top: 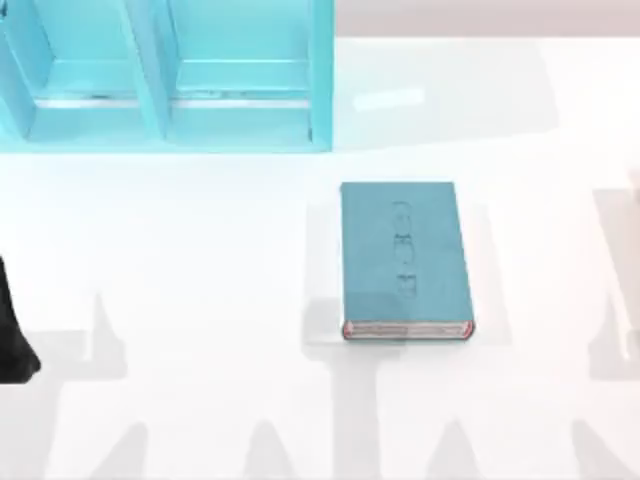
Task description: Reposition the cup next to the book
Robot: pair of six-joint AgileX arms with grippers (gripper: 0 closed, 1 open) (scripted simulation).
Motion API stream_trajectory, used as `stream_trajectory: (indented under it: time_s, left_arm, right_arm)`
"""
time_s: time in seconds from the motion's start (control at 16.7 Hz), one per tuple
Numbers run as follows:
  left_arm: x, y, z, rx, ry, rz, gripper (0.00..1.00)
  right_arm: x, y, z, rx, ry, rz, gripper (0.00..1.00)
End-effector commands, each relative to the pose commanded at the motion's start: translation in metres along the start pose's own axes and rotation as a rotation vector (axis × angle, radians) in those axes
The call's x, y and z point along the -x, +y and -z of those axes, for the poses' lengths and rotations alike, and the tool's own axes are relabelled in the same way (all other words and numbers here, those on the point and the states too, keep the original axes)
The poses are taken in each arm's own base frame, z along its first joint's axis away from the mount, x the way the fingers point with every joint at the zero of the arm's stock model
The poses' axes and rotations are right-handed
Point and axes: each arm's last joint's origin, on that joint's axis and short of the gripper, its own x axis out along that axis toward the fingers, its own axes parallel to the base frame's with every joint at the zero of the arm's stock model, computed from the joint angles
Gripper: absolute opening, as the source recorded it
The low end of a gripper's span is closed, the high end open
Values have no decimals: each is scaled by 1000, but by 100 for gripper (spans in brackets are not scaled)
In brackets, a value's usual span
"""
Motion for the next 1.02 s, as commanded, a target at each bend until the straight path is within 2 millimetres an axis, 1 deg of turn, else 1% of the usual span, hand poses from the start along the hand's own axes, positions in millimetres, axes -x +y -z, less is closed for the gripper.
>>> stream_trajectory:
  time_s: [0.12,0.24,0.36,0.54,0.66,0.84,0.9,1.02]
  left_arm:
    - [0,0,0,0,0,0,100]
    - [1,2,-7,-30,10,-22,100]
    - [2,6,-23,-102,36,-64,100]
    - [4,14,-58,-283,125,-137,100]
    - [0,21,-81,-443,240,-167,100]
    - [-13,35,-108,-697,495,-138,100]
    - [-20,41,-114,-779,598,-99,100]
    - [-36,55,-118,-923,813,35,100]
  right_arm:
    - [0,0,0,0,0,0,100]
    - [0,0,0,0,0,0,100]
    - [0,0,0,0,0,0,100]
    - [0,0,0,0,0,0,100]
    - [0,0,0,0,0,0,100]
    - [0,0,0,0,0,0,100]
    - [0,0,0,0,0,0,100]
    - [0,0,0,0,0,0,100]
